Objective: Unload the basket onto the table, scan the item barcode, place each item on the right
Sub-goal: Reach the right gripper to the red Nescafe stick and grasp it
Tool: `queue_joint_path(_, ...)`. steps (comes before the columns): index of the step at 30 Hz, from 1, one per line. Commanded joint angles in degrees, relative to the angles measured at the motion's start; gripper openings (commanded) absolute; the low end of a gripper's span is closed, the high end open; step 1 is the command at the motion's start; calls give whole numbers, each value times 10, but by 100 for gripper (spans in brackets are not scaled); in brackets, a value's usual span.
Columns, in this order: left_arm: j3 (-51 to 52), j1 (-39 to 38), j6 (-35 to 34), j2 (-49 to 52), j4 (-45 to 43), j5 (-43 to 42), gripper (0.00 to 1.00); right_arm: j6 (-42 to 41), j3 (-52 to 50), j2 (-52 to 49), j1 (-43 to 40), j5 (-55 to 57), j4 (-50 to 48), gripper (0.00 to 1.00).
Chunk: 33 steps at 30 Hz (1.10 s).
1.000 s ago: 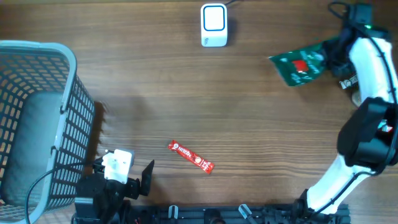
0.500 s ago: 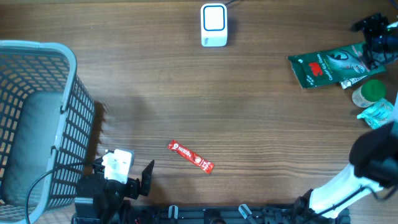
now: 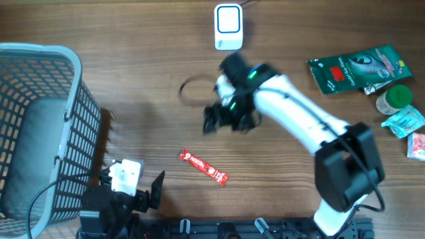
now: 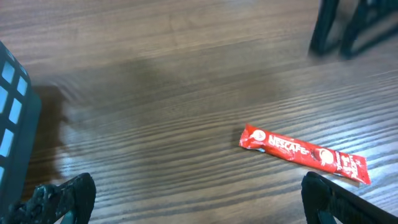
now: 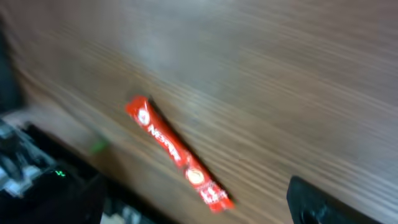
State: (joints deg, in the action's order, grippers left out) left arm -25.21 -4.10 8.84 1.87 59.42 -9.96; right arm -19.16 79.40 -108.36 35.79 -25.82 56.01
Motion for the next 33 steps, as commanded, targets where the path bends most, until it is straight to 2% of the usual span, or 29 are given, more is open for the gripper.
queue_joint_path(1,1,2,-3,-3,-2,-5,100,9,-63,-1,73,21,-49,93)
queue_joint_path(3,1,2,-3,-3,-2,-5,100,-48,-73,-1,100,28,-52,93)
queue_joint_path(8,1,2,-3,-3,-2,-5,100,-334,-74,-1,116,55,-52,93)
queue_joint_path(9,1,2,-3,-3,-2,-5,100,-373,-74,-1,116,53,-52,80)
queue_joint_path(10,1,2,-3,-3,-2,-5,100,-410,-74,-1,119,32,-51,52)
queue_joint_path(11,1,2,-3,-3,-2,-5,100,-433,-74,-1,124,-8,-51,12)
queue_joint_path(12,1,2,-3,-3,-2,-5,100,-455,-74,-1,134,-32,-53,4)
queue_joint_path(17,1,2,-3,-3,-2,-5,100,-530,-75,-10,188,22,-69,4)
queue_joint_path(20,1,2,-3,-3,-2,-5,100,-550,-75,-31,188,80,-90,5)
queue_joint_path(24,1,2,-3,-3,-2,-5,100,-542,-75,-74,180,65,-99,5)
queue_joint_path(28,1,2,-3,-3,-2,-5,100,-541,-75,-81,159,110,-98,4)
queue_joint_path(31,1,2,-3,-3,-2,-5,100,-521,-75,-81,101,143,-96,6)
queue_joint_path(33,1,2,-3,-3,-3,-5,100,-428,-74,-81,48,140,-113,6)
